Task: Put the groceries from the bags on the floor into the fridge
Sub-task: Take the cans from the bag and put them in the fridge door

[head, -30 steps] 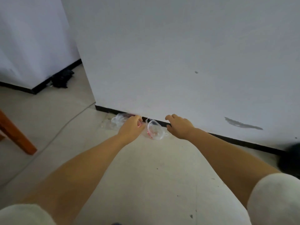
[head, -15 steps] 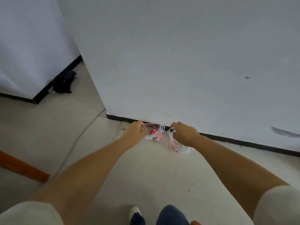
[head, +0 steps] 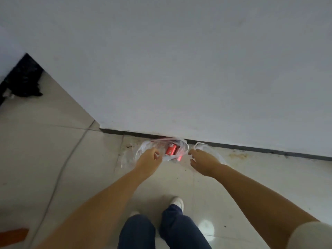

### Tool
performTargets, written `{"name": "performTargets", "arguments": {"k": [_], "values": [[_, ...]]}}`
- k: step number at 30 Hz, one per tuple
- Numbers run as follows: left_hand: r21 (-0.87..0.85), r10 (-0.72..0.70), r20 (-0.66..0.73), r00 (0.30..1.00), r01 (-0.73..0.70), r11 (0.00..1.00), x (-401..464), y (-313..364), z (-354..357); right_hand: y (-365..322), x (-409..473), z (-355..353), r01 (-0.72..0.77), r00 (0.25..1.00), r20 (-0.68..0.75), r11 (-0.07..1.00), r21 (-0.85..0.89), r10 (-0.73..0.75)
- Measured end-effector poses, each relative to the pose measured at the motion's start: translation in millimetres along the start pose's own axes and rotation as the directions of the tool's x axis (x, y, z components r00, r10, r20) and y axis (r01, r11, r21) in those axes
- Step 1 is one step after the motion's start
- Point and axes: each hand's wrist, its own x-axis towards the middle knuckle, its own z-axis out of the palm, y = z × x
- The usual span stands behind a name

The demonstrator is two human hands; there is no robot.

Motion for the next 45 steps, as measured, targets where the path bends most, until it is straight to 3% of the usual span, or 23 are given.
{"name": "performTargets", "arguments": {"k": [4, 10, 14, 18, 22, 24, 26, 28, 29, 31, 33, 36, 40, 42, 45], "values": [[0.059, -0.011, 0.072, 0.997, 0.006, 0.998, 107, -61, 50, 24, 106, 59, -0.034, 0.999, -0.003, 0.994, 0.101, 0.035], [0.108, 0.040, 0.153, 0.987, -0.057, 0.993, 284, -152, 159, 71, 280, 191, -0.020, 0.988, -0.151, 0.989, 0.148, 0.043], [0.187, 0.121, 0.218, 0.968, -0.163, 0.969, 385, -195, 225, 101, 360, 267, 0.039, 0.982, -0.189, 0.996, 0.081, -0.023], [0.219, 0.164, 0.295, 0.941, -0.233, 0.947, 452, -211, 275, 150, 395, 323, -0.041, 0.975, -0.218, 0.999, 0.036, 0.047], [0.242, 0.141, 0.323, 0.936, -0.225, 0.944, 462, -220, 302, 174, 396, 336, -0.159, 0.942, -0.280, 0.981, 0.112, 0.184], [0.125, 0.120, 0.357, 0.926, -0.174, 0.977, 462, -223, 311, 182, 394, 335, -0.294, 0.924, -0.196, 0.938, 0.186, 0.329], [-0.043, 0.038, 0.400, 0.916, -0.023, 0.999, 456, -214, 311, 192, 396, 338, -0.414, 0.900, -0.045, 0.882, 0.223, 0.434], [-0.070, -0.050, 0.520, 0.853, 0.101, 0.992, 449, -203, 305, 197, 403, 341, -0.487, 0.861, 0.076, 0.772, 0.408, 0.503], [-0.003, -0.066, 0.576, 0.815, 0.082, 0.997, 445, -198, 302, 196, 407, 342, -0.493, 0.842, 0.095, 0.688, 0.533, 0.530], [0.125, -0.098, 0.576, 0.811, 0.031, 0.992, 442, -195, 302, 193, 418, 345, -0.531, 0.792, 0.145, 0.550, 0.645, 0.593], [0.116, -0.064, 0.550, 0.832, 0.000, 0.993, 444, -192, 303, 187, 430, 342, -0.550, 0.783, 0.179, 0.529, 0.646, 0.595], [0.101, 0.028, 0.628, 0.777, -0.117, 0.988, 445, -196, 305, 178, 442, 333, -0.589, 0.786, 0.260, 0.550, 0.593, 0.561], [0.265, -0.023, 0.557, 0.830, -0.152, 0.952, 449, -218, 305, 177, 449, 331, -0.521, 0.841, 0.286, 0.544, 0.658, 0.459], [0.267, -0.017, 0.549, 0.836, -0.156, 0.951, 450, -232, 307, 174, 450, 332, -0.501, 0.851, 0.283, 0.520, 0.692, 0.443], [0.235, 0.027, 0.528, 0.849, -0.177, 0.956, 441, -241, 301, 167, 444, 338, -0.559, 0.818, 0.223, 0.644, 0.522, 0.530]]}}
